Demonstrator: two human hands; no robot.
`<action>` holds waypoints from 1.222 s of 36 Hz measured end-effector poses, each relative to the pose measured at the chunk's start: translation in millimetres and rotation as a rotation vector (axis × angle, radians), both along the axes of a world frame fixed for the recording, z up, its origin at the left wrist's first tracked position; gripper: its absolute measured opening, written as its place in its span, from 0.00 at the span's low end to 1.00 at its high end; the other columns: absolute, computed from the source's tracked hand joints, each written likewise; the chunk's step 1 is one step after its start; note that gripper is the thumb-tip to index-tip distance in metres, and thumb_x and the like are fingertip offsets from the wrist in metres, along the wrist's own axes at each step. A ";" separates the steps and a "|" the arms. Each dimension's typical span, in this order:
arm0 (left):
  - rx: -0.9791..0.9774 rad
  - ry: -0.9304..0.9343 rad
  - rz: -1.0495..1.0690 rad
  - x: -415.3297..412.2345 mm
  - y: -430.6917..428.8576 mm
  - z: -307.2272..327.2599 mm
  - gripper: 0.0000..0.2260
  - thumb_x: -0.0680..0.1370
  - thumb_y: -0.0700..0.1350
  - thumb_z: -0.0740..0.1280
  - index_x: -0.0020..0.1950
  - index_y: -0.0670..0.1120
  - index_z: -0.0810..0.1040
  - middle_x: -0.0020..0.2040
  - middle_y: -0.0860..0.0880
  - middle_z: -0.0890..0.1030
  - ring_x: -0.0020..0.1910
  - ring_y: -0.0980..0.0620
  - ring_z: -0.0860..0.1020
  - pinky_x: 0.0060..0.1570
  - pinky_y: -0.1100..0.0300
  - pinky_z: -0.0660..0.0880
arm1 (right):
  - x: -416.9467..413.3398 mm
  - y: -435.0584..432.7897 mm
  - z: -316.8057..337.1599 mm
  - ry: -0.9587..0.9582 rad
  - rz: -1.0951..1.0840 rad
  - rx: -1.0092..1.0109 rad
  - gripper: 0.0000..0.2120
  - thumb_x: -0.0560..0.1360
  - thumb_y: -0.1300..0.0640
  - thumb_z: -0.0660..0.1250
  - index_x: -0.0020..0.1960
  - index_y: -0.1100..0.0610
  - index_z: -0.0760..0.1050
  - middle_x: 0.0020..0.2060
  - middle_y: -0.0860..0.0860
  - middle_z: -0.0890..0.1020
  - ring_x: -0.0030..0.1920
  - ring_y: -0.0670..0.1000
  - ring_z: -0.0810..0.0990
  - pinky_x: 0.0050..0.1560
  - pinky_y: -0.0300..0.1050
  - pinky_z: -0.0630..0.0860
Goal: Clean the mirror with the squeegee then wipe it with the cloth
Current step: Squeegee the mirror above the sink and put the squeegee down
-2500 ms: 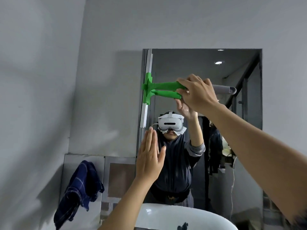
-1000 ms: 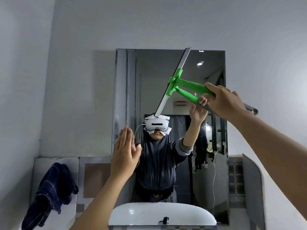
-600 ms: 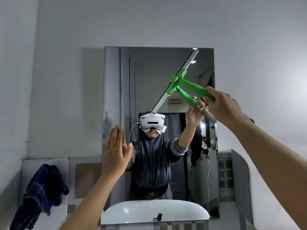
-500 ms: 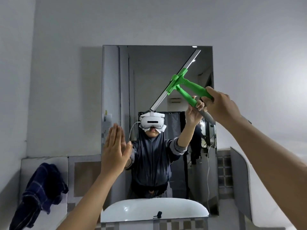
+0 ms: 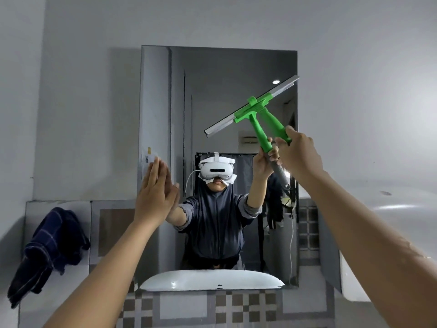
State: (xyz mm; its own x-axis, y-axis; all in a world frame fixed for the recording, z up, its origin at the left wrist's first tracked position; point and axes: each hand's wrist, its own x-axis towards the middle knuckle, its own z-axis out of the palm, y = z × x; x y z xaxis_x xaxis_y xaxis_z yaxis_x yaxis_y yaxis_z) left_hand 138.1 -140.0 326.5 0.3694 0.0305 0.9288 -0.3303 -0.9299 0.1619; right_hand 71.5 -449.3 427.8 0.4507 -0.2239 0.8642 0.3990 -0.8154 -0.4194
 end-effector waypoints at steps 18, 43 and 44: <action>0.145 0.012 -0.111 -5.7 22.1 -4.2 0.34 0.79 0.53 0.60 0.76 0.46 0.43 0.76 0.52 0.40 0.74 0.56 0.40 0.71 0.57 0.49 | -13.4 81.6 -51.6 0.032 -0.012 0.266 0.14 0.79 0.48 0.54 0.53 0.58 0.69 0.45 0.55 0.77 0.42 0.58 0.78 0.43 0.52 0.74; 0.218 -0.019 -0.108 -3.2 37.1 -43.1 0.31 0.78 0.53 0.57 0.76 0.43 0.46 0.77 0.46 0.46 0.75 0.50 0.44 0.74 0.54 0.47 | -9.0 193.0 -73.8 -0.032 0.189 0.422 0.17 0.79 0.47 0.56 0.50 0.62 0.70 0.43 0.58 0.79 0.41 0.58 0.78 0.39 0.52 0.75; 0.211 -0.020 -0.105 -3.4 36.5 -44.8 0.32 0.78 0.52 0.58 0.76 0.43 0.47 0.77 0.45 0.46 0.75 0.50 0.45 0.74 0.53 0.49 | -9.9 194.0 -74.1 -0.031 0.182 0.406 0.17 0.79 0.47 0.56 0.51 0.62 0.70 0.43 0.58 0.79 0.41 0.57 0.77 0.39 0.52 0.74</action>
State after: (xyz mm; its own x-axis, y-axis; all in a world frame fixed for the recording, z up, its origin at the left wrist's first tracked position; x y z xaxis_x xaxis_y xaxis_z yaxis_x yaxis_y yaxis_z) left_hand 134.7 -103.6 281.7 0.3422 -0.2024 0.9176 -0.4285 -0.9027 -0.0393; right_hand 61.7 -255.3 353.7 0.4892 -0.4671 0.7366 0.5385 -0.5026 -0.6763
